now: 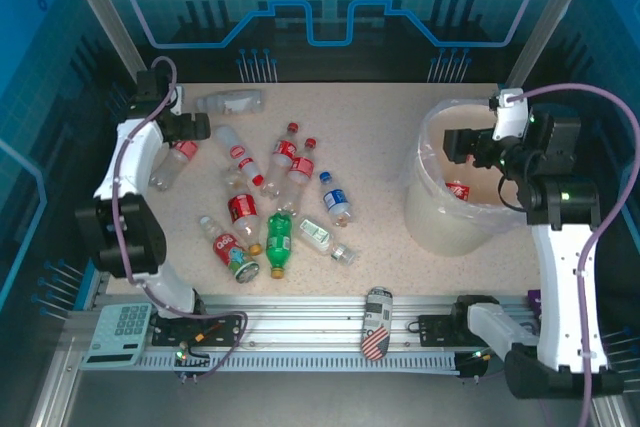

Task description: Put the plastic bottles in the bin

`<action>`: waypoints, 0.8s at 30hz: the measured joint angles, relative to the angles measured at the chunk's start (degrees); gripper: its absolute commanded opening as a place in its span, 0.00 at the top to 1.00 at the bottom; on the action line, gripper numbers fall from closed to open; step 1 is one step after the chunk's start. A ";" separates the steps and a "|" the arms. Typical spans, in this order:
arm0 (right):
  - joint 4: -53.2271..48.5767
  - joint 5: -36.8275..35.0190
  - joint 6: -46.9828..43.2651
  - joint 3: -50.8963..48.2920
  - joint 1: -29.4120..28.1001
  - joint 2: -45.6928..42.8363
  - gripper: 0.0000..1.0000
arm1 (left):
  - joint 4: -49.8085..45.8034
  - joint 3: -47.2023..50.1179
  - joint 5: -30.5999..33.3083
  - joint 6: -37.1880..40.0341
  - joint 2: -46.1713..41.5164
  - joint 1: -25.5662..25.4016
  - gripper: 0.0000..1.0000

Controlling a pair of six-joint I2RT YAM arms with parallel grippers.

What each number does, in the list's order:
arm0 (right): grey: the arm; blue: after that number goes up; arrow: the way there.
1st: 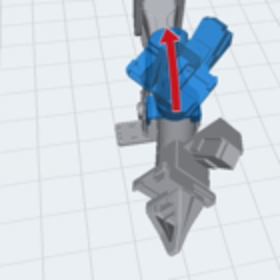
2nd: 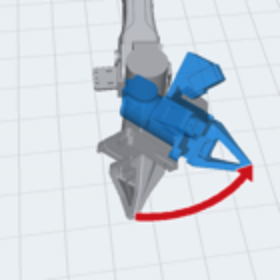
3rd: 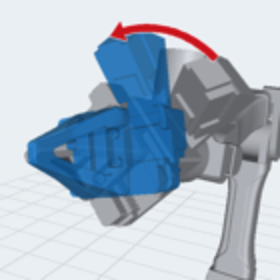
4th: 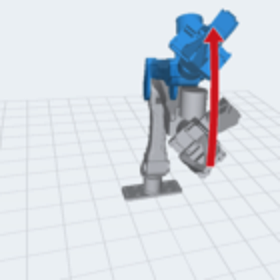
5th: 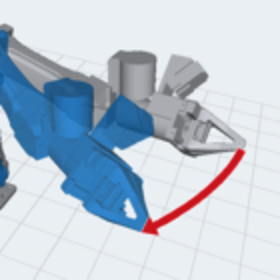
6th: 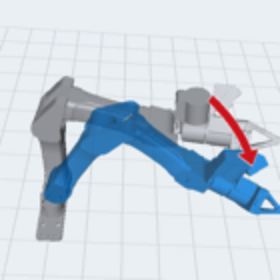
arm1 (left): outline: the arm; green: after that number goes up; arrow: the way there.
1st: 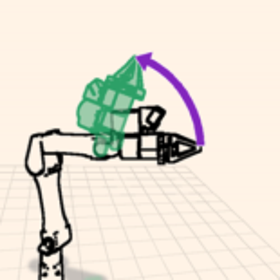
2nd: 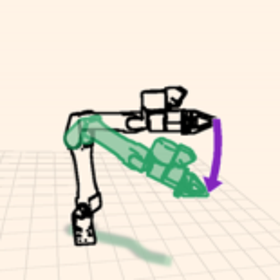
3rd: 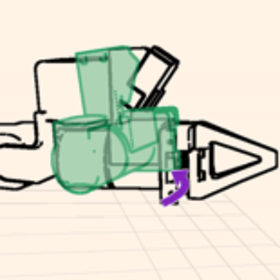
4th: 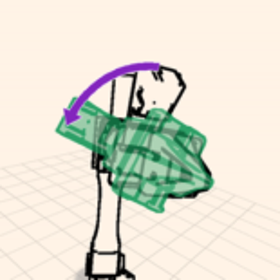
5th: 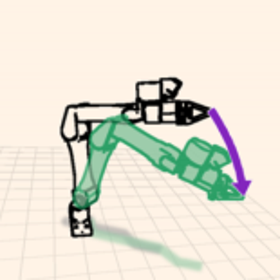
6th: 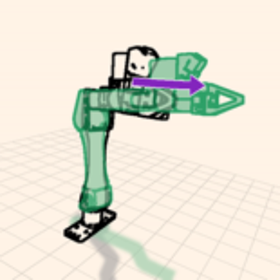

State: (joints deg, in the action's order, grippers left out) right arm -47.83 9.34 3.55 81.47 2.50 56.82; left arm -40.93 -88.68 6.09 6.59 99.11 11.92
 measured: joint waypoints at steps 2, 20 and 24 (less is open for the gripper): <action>1.79 2.99 1.25 -1.03 -0.63 -1.03 0.03 | -1.97 -3.76 0.35 2.69 5.66 1.18 0.01; 5.95 6.71 2.05 -4.76 -2.14 1.07 0.03 | -8.57 -15.32 3.19 10.43 27.34 4.74 0.09; 5.90 6.58 2.03 -4.79 -2.32 1.62 0.03 | -8.44 -15.02 3.19 10.10 28.20 4.74 0.20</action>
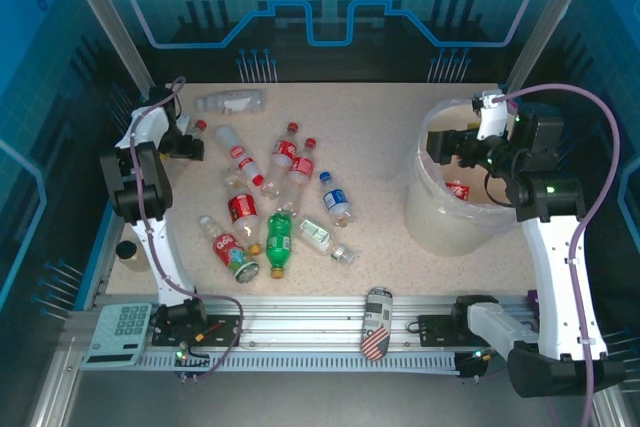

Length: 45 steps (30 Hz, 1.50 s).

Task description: Put the plastic bottles in the bin

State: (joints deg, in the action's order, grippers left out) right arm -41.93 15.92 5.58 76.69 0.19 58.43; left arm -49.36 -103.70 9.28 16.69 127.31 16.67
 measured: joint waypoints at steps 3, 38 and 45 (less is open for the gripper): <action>-0.02 -0.07 -0.02 0.02 -0.31 0.44 0.03 | 0.31 1.77 -0.07 -0.44 0.02 0.00 0.29; 0.50 -0.44 6.51 12.68 -23.69 13.70 0.13 | 8.15 18.62 -10.43 -18.12 -38.21 -29.97 0.53; 5.16 2.45 9.01 16.13 -28.44 22.86 0.13 | 18.45 26.99 -26.84 -25.66 -44.33 -36.96 0.54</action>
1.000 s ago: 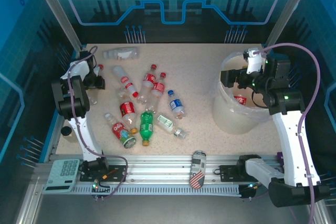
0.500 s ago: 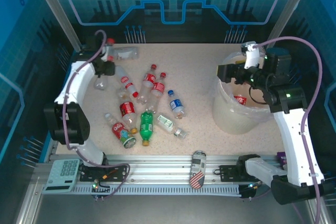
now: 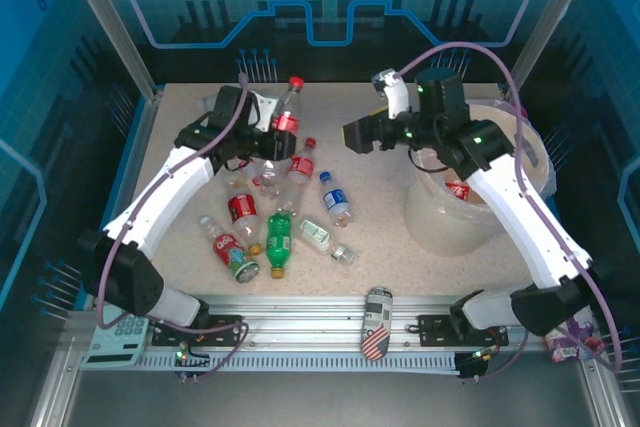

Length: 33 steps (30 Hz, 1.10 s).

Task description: Put the plastic bottles in the bin

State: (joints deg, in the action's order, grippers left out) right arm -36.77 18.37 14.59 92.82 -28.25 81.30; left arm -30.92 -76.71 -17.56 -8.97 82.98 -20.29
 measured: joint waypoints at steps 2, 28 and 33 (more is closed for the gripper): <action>1.64 1.68 0.74 0.92 -0.33 2.75 0.12 | 3.17 1.90 -4.42 -1.75 -0.57 -1.29 0.54; 9.31 12.09 6.43 2.43 0.31 10.25 0.40 | 17.94 5.62 -18.14 -9.81 -2.36 -4.15 0.35; 9.38 12.11 6.14 2.64 0.96 10.23 0.41 | 19.80 5.64 -18.47 -10.01 -2.38 -4.31 0.13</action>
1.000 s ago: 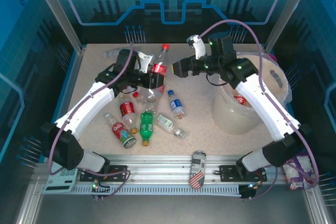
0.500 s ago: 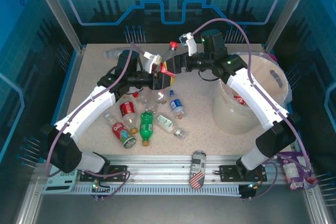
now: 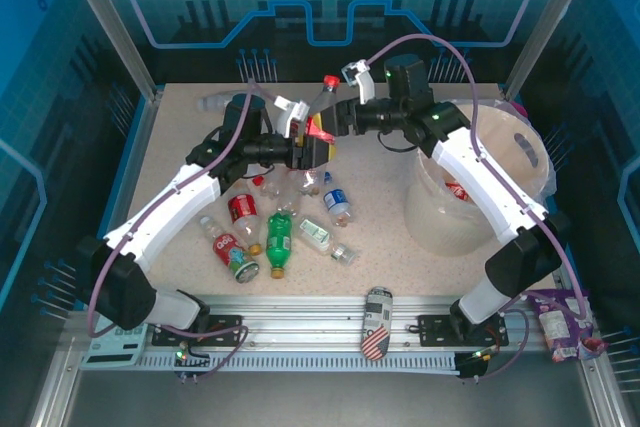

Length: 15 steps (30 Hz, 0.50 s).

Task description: Put the plastic bottles in the bin

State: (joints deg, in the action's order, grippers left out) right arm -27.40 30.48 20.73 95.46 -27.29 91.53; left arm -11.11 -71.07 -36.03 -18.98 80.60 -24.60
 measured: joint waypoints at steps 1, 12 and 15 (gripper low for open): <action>-0.11 -0.04 -0.20 0.22 0.20 0.00 0.41 | 0.52 0.02 -0.02 -0.15 -0.04 0.00 0.09; -7.87 -8.83 -6.91 10.01 6.12 -3.41 0.41 | 0.15 5.49 2.67 -1.62 -7.37 4.31 0.01; -12.92 -14.23 -9.29 14.67 9.07 -6.36 0.41 | -1.70 7.50 4.87 -3.52 -11.23 8.17 0.01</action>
State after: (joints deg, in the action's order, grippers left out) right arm -40.32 16.25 11.44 110.13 -18.22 85.17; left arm -12.82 -63.57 -31.16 -22.50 69.36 -16.43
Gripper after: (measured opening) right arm 0.597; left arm 0.991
